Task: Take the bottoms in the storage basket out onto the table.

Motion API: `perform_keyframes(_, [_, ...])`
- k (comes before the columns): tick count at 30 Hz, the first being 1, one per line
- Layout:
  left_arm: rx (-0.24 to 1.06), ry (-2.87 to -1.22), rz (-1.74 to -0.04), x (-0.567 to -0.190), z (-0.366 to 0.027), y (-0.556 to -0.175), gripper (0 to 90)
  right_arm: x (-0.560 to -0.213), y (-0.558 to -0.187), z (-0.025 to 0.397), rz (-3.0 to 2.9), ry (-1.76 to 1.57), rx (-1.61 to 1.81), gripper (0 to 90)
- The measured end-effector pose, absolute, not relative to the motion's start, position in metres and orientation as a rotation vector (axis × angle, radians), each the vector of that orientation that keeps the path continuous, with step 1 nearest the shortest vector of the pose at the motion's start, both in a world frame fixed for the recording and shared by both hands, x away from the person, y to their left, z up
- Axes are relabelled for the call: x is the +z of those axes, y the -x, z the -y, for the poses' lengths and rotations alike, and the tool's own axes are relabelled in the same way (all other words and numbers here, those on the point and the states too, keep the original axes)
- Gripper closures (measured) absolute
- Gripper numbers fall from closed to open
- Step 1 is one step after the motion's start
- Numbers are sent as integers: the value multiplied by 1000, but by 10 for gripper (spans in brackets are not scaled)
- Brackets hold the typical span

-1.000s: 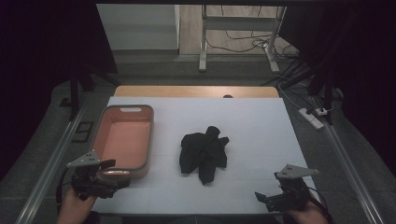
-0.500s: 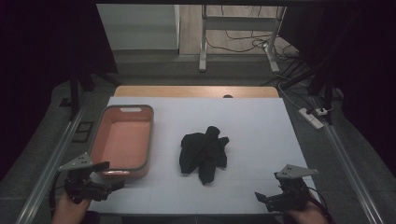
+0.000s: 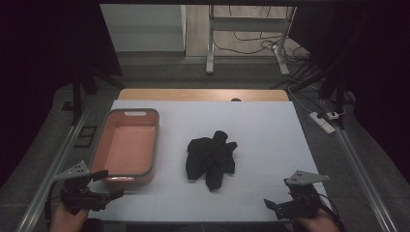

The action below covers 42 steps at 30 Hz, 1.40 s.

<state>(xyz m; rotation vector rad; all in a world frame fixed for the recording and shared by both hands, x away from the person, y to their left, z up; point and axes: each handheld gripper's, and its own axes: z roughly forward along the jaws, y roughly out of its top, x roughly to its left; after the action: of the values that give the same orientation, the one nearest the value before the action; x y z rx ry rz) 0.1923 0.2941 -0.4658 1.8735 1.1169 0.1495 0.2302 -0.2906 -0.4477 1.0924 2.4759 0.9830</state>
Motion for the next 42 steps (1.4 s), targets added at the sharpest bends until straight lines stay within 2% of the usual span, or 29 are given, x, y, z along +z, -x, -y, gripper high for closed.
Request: perform_keyframes(42, [151, -1859, -1192, -476, -316, -176, 0, -448, -230, 290, -2476, -1082, 973, 10])
